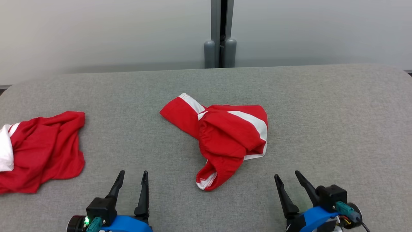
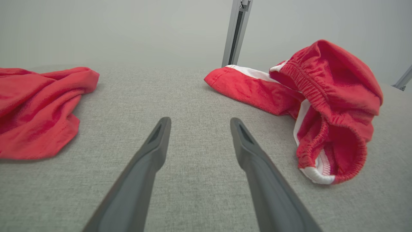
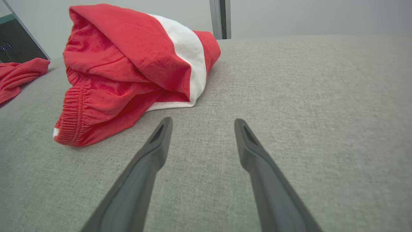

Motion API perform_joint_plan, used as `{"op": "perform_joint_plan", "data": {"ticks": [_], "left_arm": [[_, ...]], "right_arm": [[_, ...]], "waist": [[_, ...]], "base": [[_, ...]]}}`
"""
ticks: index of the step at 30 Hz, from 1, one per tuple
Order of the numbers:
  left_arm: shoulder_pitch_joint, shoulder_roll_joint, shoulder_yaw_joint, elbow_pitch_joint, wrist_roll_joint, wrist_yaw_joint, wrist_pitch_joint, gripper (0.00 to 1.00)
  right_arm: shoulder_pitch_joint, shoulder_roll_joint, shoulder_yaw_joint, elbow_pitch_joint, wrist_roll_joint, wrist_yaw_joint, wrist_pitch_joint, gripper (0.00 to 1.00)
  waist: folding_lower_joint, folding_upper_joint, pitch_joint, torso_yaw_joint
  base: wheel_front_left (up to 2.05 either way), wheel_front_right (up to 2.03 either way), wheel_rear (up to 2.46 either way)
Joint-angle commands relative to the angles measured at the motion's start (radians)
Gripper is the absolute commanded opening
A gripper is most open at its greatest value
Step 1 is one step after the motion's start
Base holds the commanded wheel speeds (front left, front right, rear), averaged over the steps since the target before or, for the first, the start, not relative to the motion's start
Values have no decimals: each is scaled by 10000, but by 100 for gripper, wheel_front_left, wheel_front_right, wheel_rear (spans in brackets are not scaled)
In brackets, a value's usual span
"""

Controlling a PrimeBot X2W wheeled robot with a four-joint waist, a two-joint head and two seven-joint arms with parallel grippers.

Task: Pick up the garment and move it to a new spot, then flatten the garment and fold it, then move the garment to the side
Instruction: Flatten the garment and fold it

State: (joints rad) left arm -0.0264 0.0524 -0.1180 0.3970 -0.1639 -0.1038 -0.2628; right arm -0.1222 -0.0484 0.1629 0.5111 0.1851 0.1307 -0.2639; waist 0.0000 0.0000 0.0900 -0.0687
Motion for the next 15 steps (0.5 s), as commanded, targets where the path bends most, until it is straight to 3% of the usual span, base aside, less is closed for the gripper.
{"op": "perform_joint_plan", "data": {"ticks": [1,15], "left_arm": [[-282,-10,-49,2,76,-44,-30,100],[-884,-20,-397,132,-141,-181,-30,100]], "right_arm": [[-455,-36,47,349,-68,1,-8,100],[-2743,-40,-676,2746,-659,-1,-8,100]], "waist": [[0,0,208,238],[0,0,1081,1420]], "base": [[0,0,0],[0,0,0]]}}
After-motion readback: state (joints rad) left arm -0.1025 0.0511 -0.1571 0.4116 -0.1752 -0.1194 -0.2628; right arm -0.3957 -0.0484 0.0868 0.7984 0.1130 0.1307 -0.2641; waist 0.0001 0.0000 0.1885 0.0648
